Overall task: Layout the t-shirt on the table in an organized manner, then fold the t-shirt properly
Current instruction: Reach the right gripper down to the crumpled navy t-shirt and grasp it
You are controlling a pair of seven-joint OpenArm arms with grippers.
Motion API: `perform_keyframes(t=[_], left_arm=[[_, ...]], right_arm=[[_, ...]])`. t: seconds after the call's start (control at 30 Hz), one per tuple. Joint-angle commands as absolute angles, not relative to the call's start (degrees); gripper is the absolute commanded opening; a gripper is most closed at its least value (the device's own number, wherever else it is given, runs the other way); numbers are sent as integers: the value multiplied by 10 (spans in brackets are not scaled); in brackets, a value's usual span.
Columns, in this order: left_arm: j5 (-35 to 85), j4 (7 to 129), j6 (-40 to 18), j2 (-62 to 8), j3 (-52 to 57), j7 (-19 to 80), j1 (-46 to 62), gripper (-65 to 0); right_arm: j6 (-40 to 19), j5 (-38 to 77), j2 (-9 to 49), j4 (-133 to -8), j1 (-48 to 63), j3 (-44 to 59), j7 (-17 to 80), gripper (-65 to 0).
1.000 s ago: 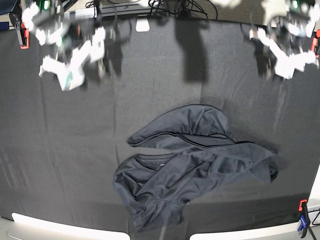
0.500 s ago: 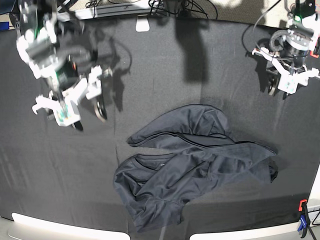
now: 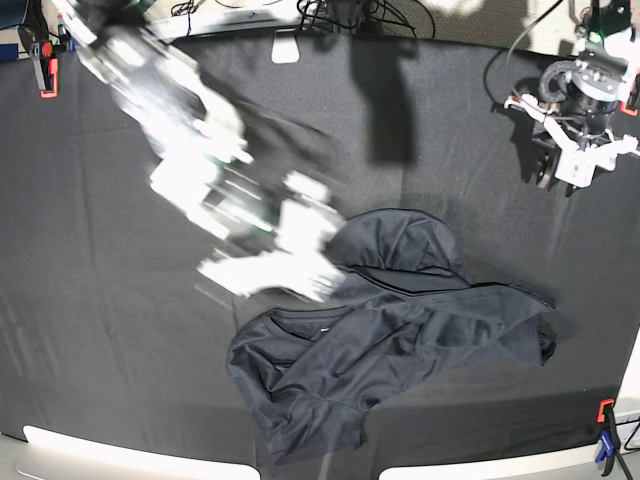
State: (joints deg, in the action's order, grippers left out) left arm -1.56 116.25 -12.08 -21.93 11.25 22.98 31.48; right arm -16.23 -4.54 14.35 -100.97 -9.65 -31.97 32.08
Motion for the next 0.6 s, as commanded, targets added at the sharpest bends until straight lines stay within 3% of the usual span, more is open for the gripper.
perform_keyframes(t=[0.0,0.33,0.57], left_arm=[[-15,1172,-115,-226,115,221,314,-435],[-15,1172,-115,-226,115,227,314,-435],[-15,1170,-115,-226,115,227,314,-435]], right_arm=[[-157,-56,126,-997,-126,-328,309,-297],[-168,-91,-30,-703,-283,-377,310,-297],[-211,-90,-67,-654,-303,-389,335,-299]])
